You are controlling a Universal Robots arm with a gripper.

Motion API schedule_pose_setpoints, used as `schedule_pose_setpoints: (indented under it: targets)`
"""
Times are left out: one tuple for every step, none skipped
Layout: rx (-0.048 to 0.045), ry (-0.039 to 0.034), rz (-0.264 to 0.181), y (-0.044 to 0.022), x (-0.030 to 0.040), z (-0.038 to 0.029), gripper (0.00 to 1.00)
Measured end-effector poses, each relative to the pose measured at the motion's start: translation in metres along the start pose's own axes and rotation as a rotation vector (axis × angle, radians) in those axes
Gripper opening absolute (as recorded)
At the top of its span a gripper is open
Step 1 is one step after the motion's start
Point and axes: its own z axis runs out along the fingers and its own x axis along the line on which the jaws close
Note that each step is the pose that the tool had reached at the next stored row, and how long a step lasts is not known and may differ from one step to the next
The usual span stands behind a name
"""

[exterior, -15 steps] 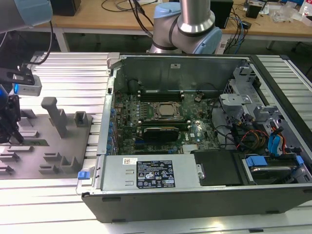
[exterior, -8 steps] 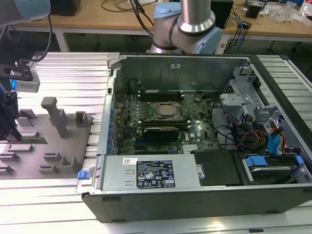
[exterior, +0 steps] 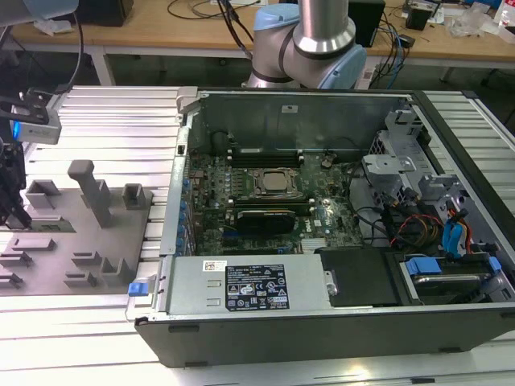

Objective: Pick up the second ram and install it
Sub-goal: 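Pick up the second ram and move it above second insertion slot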

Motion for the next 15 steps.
schedule_pose_setpoints:
  targets:
    - [0.0001,0.0,0.0,0.0,0.0,-0.0016,0.13]
    - [0.0,0.0001,0.0,0.0001,-0.0001,-0.0032,0.13]
    - [0.0,0.0,0.0,0.0001,-0.0001,-0.0045,0.13]
    - [0.0,0.0001,0.0,0.0002,-0.0002,-0.0075,0.13]
    - [0.0,0.0001,0.0,0.0002,-0.0003,-0.0095,0.13]
    - [0.0,0.0,0.0,0.0003,-0.0004,-0.012,0.13]
    - [0.0,0.0,0.0,0.0004,-0.0004,-0.014,0.13]
    - [0.0,0.0,0.0,0.0004,-0.0005,-0.016,0.13]
    - [0.0,0.0,0.0,0.0005,-0.0006,-0.0179,0.13]
    - [0.0,0.0,0.0,0.0005,-0.0006,-0.0188,0.13]
    - [0.0,0.0,0.0,0.0005,-0.0006,-0.0196,0.13]
    - [0.0,0.0001,0.0,0.0006,-0.0007,-0.0217,0.13]
    - [0.0,0.0,0.0,0.0006,-0.0008,-0.0236,0.13]
    - [0.0,0.0,0.0,0.0007,-0.0009,-0.0261,0.13]
    - [-0.0001,0.0001,0.0,0.0008,-0.001,-0.0279,0.13]
